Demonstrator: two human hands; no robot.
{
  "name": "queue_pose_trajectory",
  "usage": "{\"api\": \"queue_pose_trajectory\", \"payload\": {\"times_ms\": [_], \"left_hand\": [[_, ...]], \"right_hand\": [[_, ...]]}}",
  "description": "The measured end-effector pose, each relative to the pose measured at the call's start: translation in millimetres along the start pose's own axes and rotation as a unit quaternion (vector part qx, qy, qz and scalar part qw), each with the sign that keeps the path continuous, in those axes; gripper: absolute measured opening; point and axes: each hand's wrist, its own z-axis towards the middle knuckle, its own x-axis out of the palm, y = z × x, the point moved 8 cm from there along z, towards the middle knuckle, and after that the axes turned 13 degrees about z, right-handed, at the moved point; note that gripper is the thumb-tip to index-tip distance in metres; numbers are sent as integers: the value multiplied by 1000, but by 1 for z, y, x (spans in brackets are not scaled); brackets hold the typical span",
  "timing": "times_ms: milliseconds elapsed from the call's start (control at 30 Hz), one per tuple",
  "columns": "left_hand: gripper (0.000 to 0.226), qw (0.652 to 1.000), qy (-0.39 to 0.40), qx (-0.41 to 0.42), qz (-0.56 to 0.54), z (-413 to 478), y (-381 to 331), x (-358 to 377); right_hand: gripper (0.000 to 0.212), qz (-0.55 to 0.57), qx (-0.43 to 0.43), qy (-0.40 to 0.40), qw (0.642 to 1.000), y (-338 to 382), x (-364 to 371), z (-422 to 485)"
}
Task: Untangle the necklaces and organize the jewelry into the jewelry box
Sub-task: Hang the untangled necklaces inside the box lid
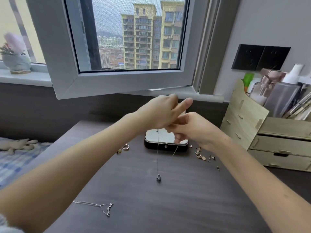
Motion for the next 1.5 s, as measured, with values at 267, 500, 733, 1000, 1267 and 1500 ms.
{"api": "queue_pose_trajectory", "payload": {"times_ms": [267,500,733,1000,1267,1500], "left_hand": [[54,989,-56,-10,-133,28,22,-30],[46,923,-112,-63,-363,53,68,-20],[18,963,-82,-102,-236,87,111,60],[32,997,-46,-50,-26,104,108,153],[19,987,-117,-72,83,110,99,174],[15,982,-176,-63,10,108,98,166]], "right_hand": [[28,-27,-26,39,999,36,-4,23],[30,-73,-58,-4,996,67,-30,55],[22,-101,-98,-73,987,100,-70,101],[22,-120,-121,-106,980,112,-93,158],[23,-122,-113,-113,980,95,-107,197],[22,-121,-81,-103,984,63,-113,213]]}}
